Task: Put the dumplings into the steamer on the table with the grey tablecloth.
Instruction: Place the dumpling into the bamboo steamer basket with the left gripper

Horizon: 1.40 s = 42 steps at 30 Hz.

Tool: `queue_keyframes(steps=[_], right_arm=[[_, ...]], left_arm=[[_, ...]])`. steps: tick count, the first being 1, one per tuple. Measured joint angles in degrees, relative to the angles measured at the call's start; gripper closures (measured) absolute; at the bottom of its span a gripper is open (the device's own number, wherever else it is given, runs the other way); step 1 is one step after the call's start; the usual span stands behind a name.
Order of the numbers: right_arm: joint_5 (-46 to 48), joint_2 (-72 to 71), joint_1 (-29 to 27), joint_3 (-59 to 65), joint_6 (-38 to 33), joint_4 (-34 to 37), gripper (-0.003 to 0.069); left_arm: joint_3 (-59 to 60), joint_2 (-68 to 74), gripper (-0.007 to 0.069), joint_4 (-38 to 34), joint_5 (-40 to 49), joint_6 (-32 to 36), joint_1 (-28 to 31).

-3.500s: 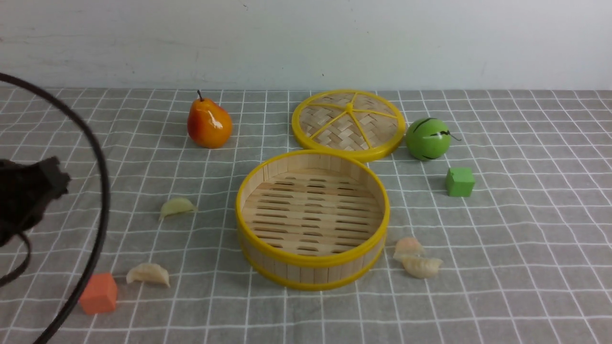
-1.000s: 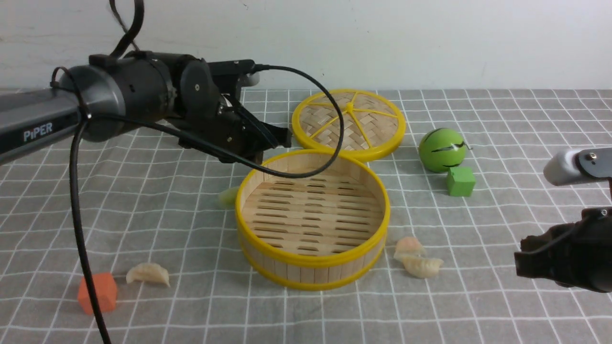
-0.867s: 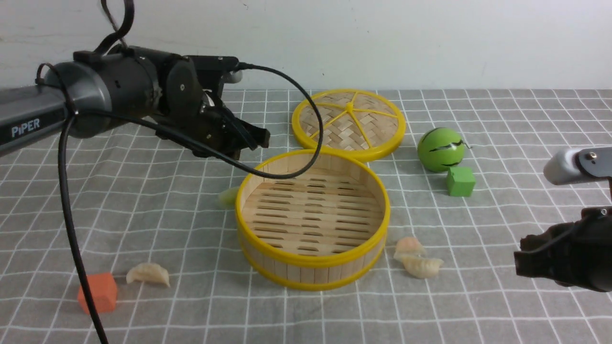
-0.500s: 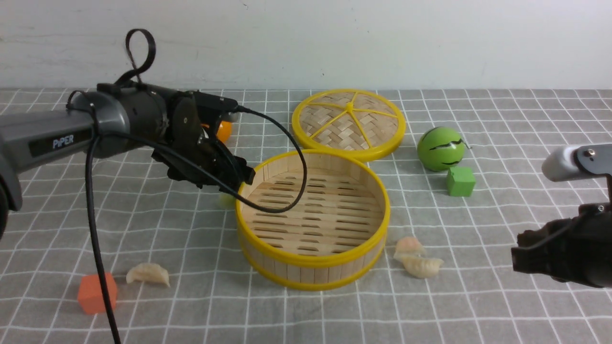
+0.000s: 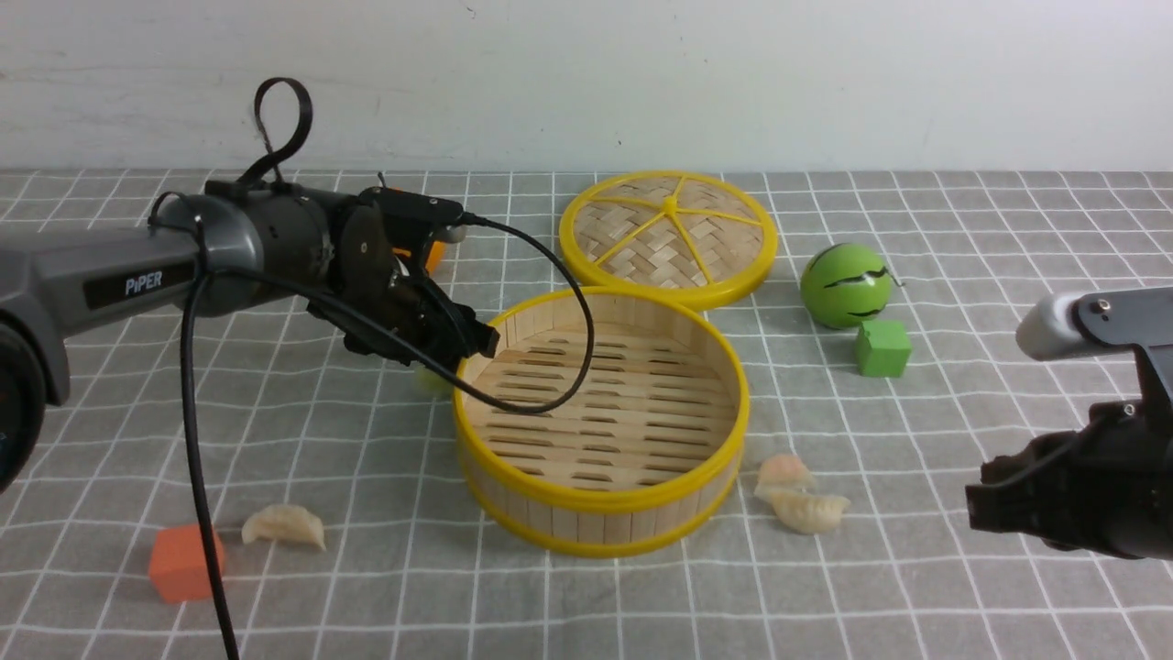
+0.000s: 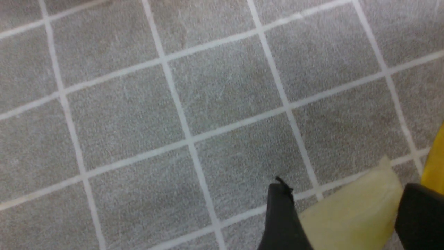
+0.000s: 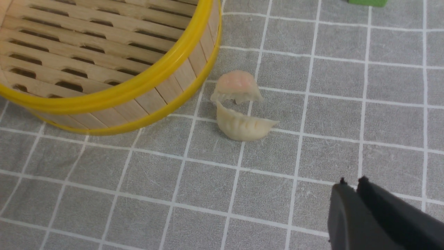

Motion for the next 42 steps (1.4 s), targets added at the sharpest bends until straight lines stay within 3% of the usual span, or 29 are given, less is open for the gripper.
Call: queue_keyframes(steps=[9,14,18,23,34,42], right_arm=[[0.00,0.00,0.00,0.00,0.00,0.70,0.0618],[0.00,0.00,0.00,0.00,-0.13,1.05,0.0616],[0.00,0.00,0.00,0.00,-0.17,1.11,0.0616],[0.04,0.00,0.00,0.00,-0.17,1.23,0.0615],[0.22,0.00,0.00,0.00,-0.17,1.23,0.0612],[-0.09,0.00,0.00,0.00,-0.17,1.29,0.0612]], left_arm=[[0.00,0.77,0.0221,-0.55,-0.52,0.12,0.00],[-0.30,1.52,0.0326,-0.83,-1.09,3.10,0.00],[-0.36,1.79,0.0454,-0.83,-1.87,3.82,-0.06],[-0.40,0.95,0.0462,-0.89,0.27,2.29,-0.10],[-0.22,-6.97,0.0484,-0.96,4.79,-7.88,0.01],[-0.22,-11.01,0.0484,-10.90,4.43,-10.01,-3.16]])
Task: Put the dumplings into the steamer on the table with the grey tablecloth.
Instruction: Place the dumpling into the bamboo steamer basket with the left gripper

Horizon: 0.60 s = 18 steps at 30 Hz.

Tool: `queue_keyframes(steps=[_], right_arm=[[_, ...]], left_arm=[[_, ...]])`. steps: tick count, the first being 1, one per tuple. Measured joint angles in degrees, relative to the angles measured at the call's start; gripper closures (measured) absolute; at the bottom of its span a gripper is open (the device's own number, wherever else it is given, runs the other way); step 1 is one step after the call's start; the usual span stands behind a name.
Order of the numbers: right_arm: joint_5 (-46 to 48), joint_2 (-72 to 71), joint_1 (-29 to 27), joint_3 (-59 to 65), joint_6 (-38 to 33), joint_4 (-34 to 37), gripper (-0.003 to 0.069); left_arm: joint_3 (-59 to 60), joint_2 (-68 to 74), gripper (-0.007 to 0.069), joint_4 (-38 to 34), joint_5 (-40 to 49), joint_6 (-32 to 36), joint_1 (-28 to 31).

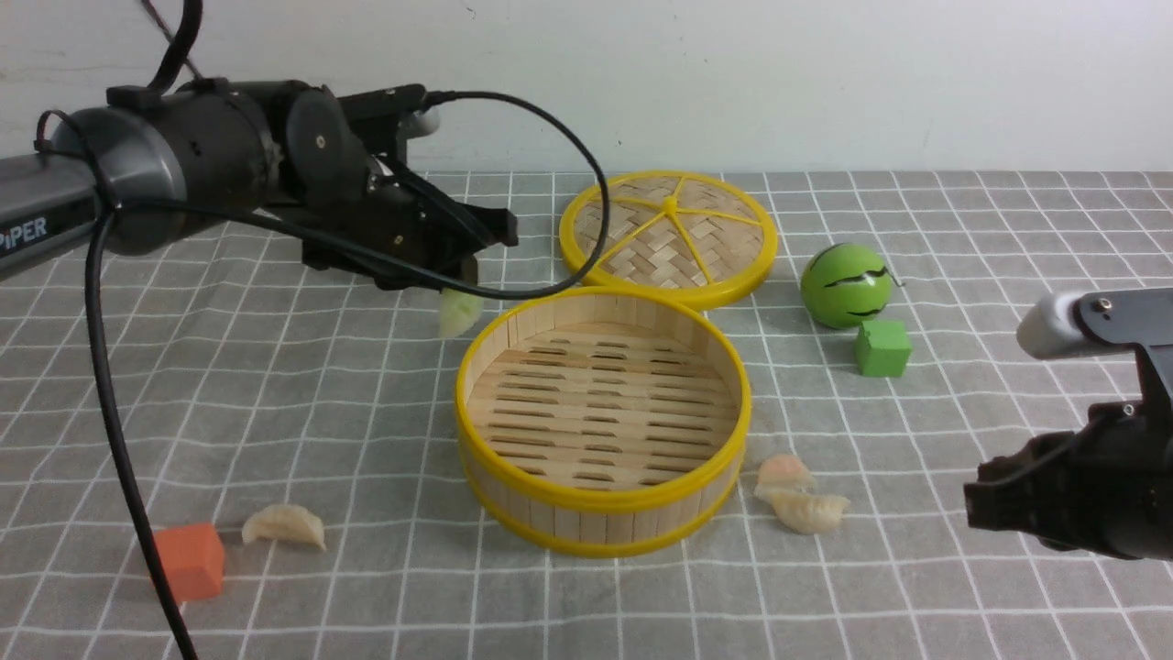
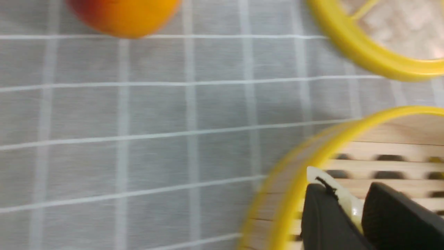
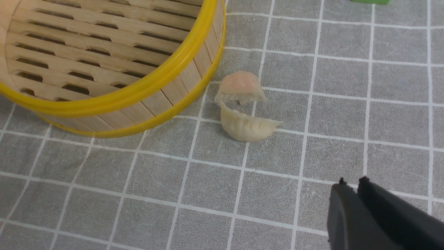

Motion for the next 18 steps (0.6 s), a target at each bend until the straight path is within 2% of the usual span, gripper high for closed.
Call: queue_keyframes(steps=[5,10,12,14,18], right_arm=[[-0.25,0.00,0.00,0.00,0.00,0.17,0.0608],[-0.28,0.00,0.00,0.00,0.00,0.17,0.0608],[-0.22,0.00,0.00,0.00,0.00,0.17,0.0608],[-0.18,0.00,0.00,0.00,0.00,0.17,0.0604],[-0.11,0.00,0.00,0.00,-0.02,0.17,0.0600]], left_arm=[[0.00,2.83,0.0486,-1.17,-4.39,3.07,-5.15],[0.00,7.73,0.0488,-0.78,-8.80,2.56,-5.76],[0.00,9.21,0.0464,-0.55,-9.32,2.09,-5.64],[0.00,9.41,0.0398,-0.06,-9.39,1.98,-5.64],[0.00,9.14,0.0213,3.32,-9.15,1.93,-5.52]])
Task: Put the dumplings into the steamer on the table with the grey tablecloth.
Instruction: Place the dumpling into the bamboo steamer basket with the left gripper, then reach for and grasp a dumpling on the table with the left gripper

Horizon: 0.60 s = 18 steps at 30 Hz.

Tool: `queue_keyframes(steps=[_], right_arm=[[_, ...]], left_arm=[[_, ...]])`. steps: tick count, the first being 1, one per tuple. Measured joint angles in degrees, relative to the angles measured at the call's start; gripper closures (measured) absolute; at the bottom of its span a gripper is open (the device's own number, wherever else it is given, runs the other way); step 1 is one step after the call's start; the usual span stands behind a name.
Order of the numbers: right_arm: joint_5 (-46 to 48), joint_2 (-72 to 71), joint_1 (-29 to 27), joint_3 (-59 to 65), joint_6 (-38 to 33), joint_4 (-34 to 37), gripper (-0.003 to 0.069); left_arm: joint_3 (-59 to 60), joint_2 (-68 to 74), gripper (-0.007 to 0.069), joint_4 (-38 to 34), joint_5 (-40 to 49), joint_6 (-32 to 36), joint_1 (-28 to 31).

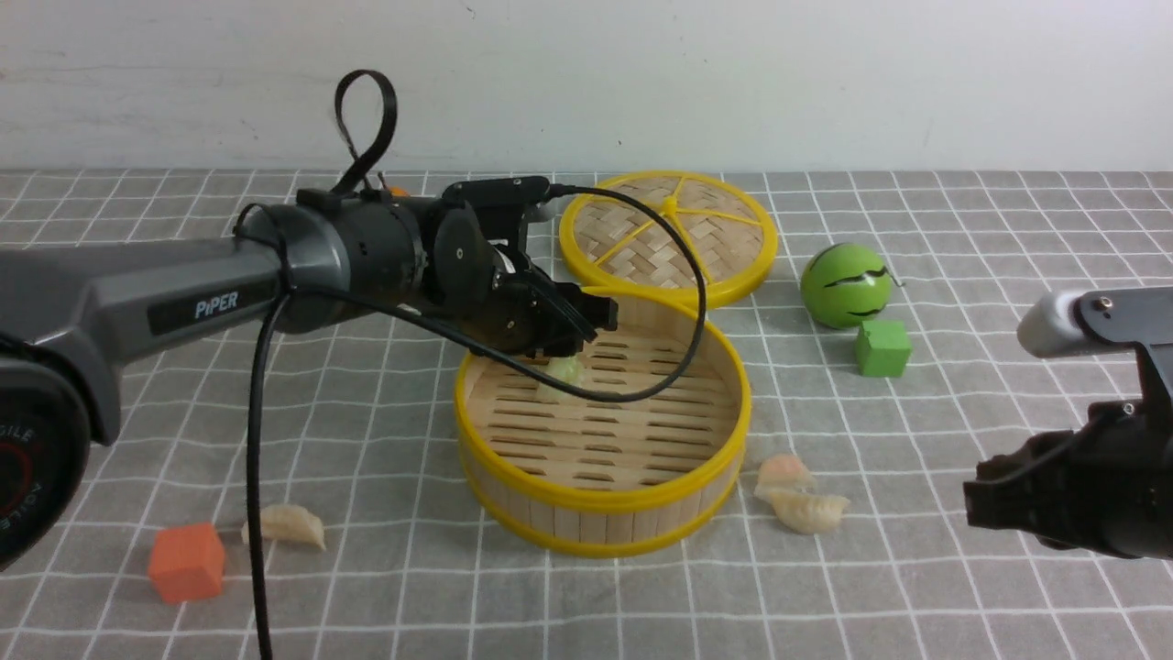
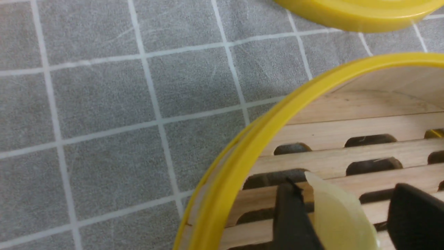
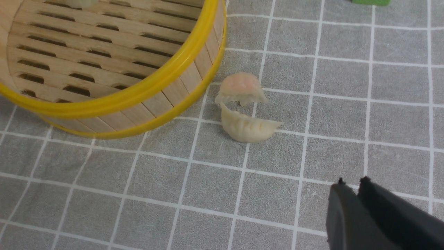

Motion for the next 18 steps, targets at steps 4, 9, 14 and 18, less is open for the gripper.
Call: queue_keyframes(steps=[4,9,14,18], right_arm=[[0.00,0.00,0.00,0.00,0.00,0.00,0.0599],[0.00,0.00,0.00,0.00,0.00,0.00,0.0596],[0.06,0.00,0.00,0.00,0.00,0.95,0.0594],[1.10,0.00,0.00,0.00,0.00,2.10,0.0592]], left_arm=[[0.41,-4.84,0.0130,5.14,6.86,-0.80,0.09],[0.41,-16.91,0.0138,14.07,19.86,-9.50,0.09],[8.36,-25.84,0.0202,24.03,32.62,-19.71,0.13],[23.05,-29.41,0.0254,27.67,27.22,-27.40,0.13]])
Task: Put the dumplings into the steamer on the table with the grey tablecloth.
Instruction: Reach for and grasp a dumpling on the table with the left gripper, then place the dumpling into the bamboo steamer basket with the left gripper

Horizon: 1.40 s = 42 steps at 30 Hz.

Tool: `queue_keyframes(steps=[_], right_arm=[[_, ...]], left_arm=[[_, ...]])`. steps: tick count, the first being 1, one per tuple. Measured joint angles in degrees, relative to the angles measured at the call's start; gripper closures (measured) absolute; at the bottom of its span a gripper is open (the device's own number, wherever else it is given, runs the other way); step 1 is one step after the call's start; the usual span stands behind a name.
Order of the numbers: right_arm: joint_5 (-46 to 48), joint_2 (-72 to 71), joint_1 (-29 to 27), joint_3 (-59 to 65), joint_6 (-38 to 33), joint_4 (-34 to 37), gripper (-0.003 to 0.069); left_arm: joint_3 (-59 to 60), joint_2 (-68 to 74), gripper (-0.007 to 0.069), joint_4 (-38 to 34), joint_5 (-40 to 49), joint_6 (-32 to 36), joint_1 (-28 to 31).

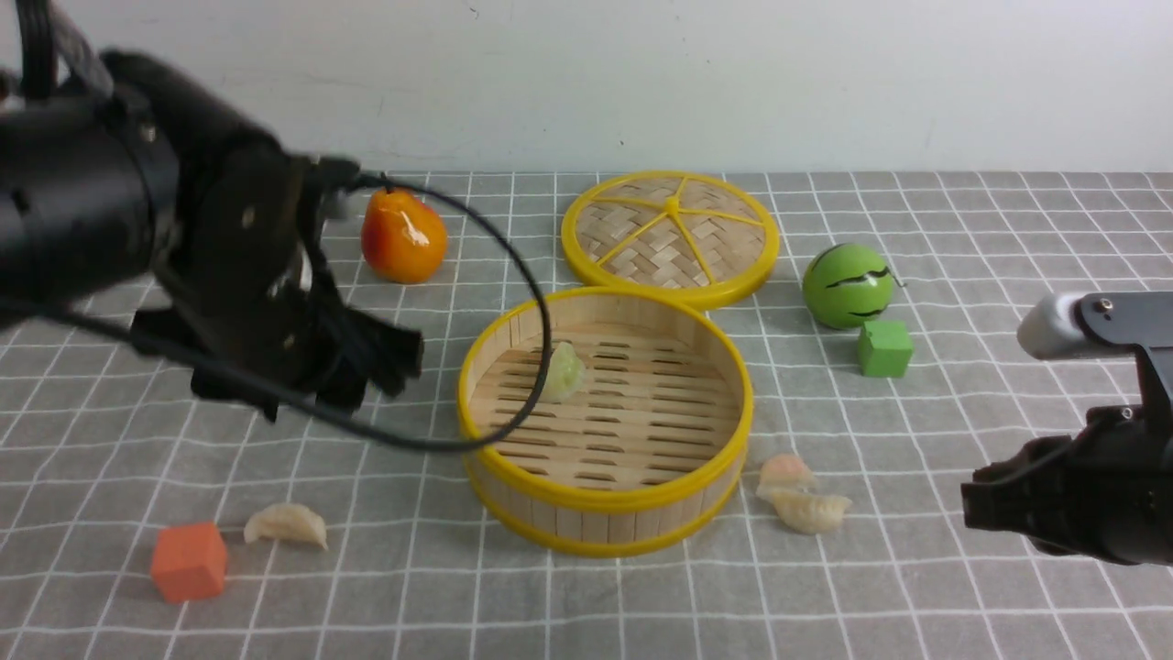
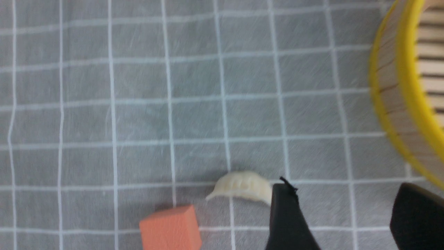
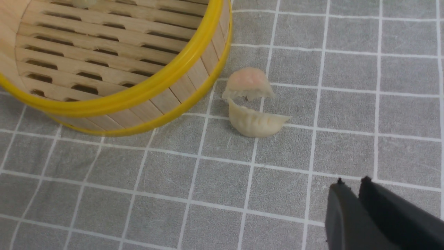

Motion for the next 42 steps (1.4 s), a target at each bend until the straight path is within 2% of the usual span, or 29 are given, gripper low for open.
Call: queue_keyframes(steps=[4,6,7,8,11,14,20,24,26,30,31,37,38,42], right_arm=[[0.43,0.00,0.00,0.00,0.00,0.54,0.0586],[0.43,0.00,0.00,0.00,0.00,0.94,0.0583],[0.43,0.00,0.00,0.00,0.00,1.00,0.0583],[0.43,0.00,0.00,0.00,0.00,1.00,0.0582],[0.43,0.00,0.00,0.00,0.00,1.64,0.0579],[0.43,0.00,0.00,0.00,0.00,1.92,0.0576],[0.43,0.00,0.00,0.00,0.00,3.06,0.0576],[0.43,0.00,0.00,0.00,0.00,3.62,0.0575],[0.37,0.00,0.00,0.00,0.00,3.75,0.0575],[0.37,0.00,0.00,0.00,0.00,3.87,0.0573],[0.37,0.00,0.00,0.00,0.00,3.87,0.0573],[0.37,0.00,0.00,0.00,-0.24,3.87,0.0565],[0.37,0.00,0.00,0.00,-0.42,3.87,0.0565],[0.37,0.00,0.00,0.00,-0.43,3.87,0.0565]], left_arm=[[13.64,-1.52,0.0289,4.80,-16.70,-18.80,0.34],[16.22,-0.92,0.0284,7.67,-20.49,-26.75,0.75],[16.96,-0.20,0.0268,9.96,-21.74,-31.24,0.87],[17.02,-0.06,0.0268,10.41,-21.80,-31.90,0.87],[17.23,2.57,0.0197,18.78,-20.35,-41.12,1.05],[17.27,3.98,0.0165,21.43,-18.92,-44.66,1.12],[16.50,8.65,0.0160,23.20,-22.86,-46.40,1.19],[15.51,11.43,0.0183,23.69,-22.93,-46.95,1.19],[15.17,11.98,0.0227,24.18,-22.61,-46.38,1.19],[14.63,11.98,0.0426,24.23,-22.08,-43.52,1.19],[14.59,11.98,0.0433,24.23,-22.08,-43.32,1.19],[11.14,4.74,0.0440,17.99,-19.89,-34.25,1.05],[8.92,1.56,0.0440,14.44,-20.46,-29.45,0.22],[4.14,-1.84,0.0440,5.65,-25.17,-17.37,-4.19]])
